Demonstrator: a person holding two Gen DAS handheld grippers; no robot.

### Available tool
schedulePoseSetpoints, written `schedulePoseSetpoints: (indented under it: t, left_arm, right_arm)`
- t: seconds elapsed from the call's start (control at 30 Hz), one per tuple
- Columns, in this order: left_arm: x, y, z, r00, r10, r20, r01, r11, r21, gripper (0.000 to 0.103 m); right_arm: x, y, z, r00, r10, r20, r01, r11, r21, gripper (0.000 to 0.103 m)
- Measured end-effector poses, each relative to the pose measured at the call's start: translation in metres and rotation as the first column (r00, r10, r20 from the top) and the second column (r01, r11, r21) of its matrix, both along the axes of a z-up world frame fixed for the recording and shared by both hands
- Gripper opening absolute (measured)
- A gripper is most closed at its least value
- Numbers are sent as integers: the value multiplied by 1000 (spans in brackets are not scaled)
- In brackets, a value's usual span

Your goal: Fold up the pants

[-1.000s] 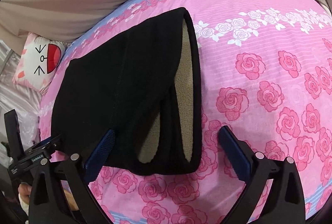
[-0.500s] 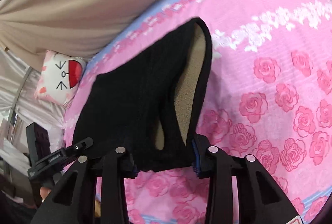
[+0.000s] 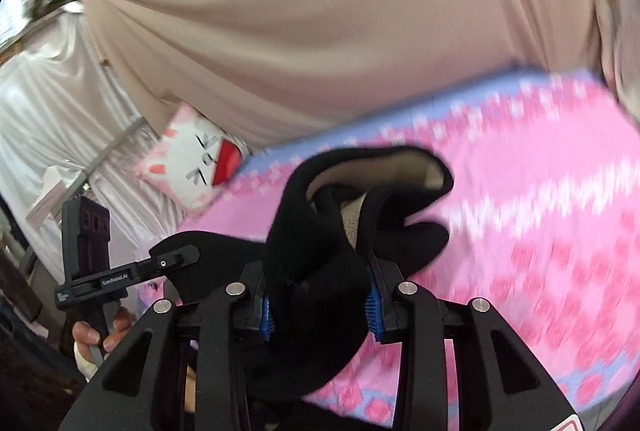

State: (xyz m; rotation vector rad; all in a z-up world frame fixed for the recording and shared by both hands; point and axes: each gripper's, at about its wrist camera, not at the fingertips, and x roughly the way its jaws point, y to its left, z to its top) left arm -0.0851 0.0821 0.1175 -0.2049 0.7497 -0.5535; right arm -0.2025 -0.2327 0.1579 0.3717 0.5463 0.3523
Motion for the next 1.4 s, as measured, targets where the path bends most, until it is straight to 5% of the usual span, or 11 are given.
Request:
schedulePoseSetpoints:
  t: [0.17, 0.27, 0.43, 0.57, 0.73, 0.9, 1.0, 1.13, 1.17, 1.3, 1.4]
  left_arm:
    - [7, -19, 62, 980, -37, 195, 28, 999, 46, 22]
    - [36, -43, 79, 967, -31, 253, 3, 994, 112, 22]
    - [62, -35, 46, 985, 37, 167, -69, 979, 192, 22]
    - [59, 14, 9, 987, 133, 84, -148, 967, 208, 22]
    - [70, 66, -30, 971, 239, -18, -227, 940, 254, 23]
    - [50, 81, -44, 951, 306, 45, -301, 879, 369, 42]
    - [26, 98, -40, 915, 376, 144, -401, 812, 425, 74]
    - [10, 136, -49, 875, 467, 124, -473, 774, 420, 78]
    - [8, 145, -53, 875, 475, 93, -470, 789, 396, 77]
    - [-1, 134, -44, 954, 301, 10, -299, 944, 141, 79]
    - [-9, 83, -42, 992, 100, 76, -110, 984, 140, 93]
  right_arm:
    - [12, 2, 73, 976, 6, 220, 13, 996, -86, 33]
    - [52, 2, 84, 972, -27, 235, 61, 988, -139, 33]
    - [84, -7, 12, 1000, -12, 16, 13, 998, -61, 33]
    - [75, 11, -57, 982, 100, -158, -92, 994, 52, 33]
    - [90, 54, -80, 963, 180, -199, -170, 983, 67, 29]
    - [109, 92, -53, 966, 224, -132, -227, 974, -7, 28]
    - [109, 116, -38, 961, 262, -91, -269, 961, -72, 28]
    - [106, 136, -55, 943, 294, -157, -309, 947, -84, 25]
    - [106, 145, -58, 939, 302, -163, -320, 943, -96, 25]
    - [121, 180, -45, 925, 353, -141, -368, 924, -104, 24]
    - [133, 213, -38, 892, 423, -159, -444, 887, -127, 24]
